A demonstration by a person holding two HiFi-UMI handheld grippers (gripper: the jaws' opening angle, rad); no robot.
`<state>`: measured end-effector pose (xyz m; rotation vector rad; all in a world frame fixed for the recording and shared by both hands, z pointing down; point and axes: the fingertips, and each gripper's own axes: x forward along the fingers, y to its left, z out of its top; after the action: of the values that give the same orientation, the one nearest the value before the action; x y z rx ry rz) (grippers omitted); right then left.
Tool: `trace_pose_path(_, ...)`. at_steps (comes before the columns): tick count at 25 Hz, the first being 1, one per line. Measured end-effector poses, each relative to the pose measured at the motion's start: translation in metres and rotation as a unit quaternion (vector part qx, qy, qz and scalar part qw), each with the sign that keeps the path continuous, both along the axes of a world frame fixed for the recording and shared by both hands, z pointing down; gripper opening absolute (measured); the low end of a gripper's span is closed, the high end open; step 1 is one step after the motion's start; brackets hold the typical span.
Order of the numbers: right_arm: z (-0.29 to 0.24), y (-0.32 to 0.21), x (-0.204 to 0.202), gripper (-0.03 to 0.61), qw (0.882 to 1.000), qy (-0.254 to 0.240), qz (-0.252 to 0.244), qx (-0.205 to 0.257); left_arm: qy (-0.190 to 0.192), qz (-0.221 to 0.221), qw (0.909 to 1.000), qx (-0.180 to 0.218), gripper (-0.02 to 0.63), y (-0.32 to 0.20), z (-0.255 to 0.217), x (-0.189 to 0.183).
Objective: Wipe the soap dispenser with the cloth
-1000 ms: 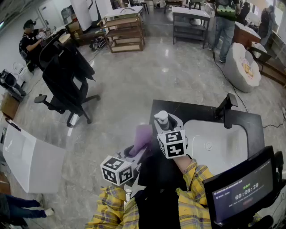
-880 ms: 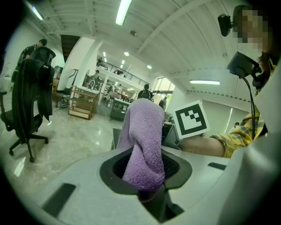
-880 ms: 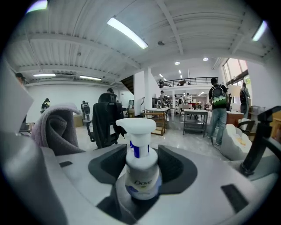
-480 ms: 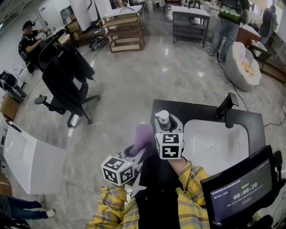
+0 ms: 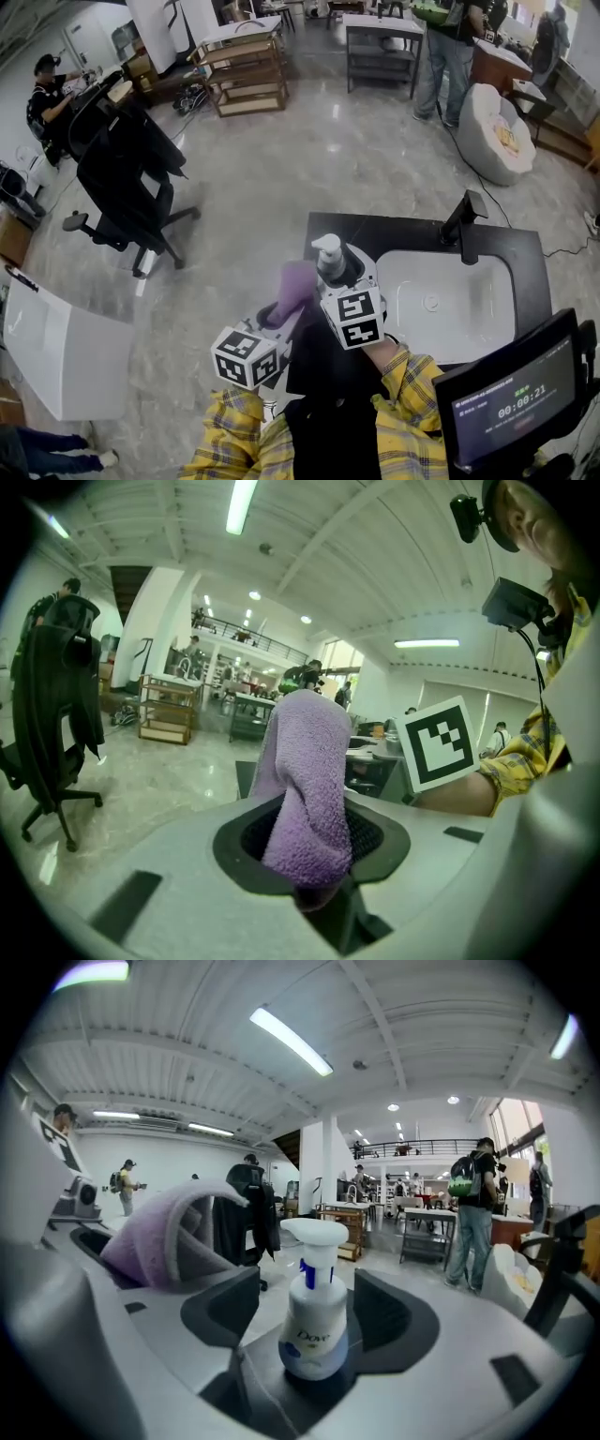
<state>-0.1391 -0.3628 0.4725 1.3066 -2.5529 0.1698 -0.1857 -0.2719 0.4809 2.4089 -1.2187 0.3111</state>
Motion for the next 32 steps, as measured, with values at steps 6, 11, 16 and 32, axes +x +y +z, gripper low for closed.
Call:
trace_pose_path(6,-0.018,0.008,0.041,0.278,0.999,-0.041,0.019,0.03,-0.072,0.014,0.9972,0.017,0.081,-0.012,-0.003,0.014)
trace_pose_path(11,-0.029,-0.007,0.095,0.275,0.993,-0.078,0.078,0.033,-0.165,0.042,0.9847,0.034,0.081,-0.022,-0.003,0.042)
trace_pose_path(16,-0.031,-0.015,0.126,0.161,0.988,-0.092,0.117,0.031,-0.213,0.054,0.9752,0.025,0.081,-0.024,0.002,0.055)
trace_pose_path(32,-0.012,-0.017,0.143,0.084,0.989,-0.089,0.12,-0.001,-0.335,0.021,0.9416,-0.028,0.081,-0.04,0.03,0.071)
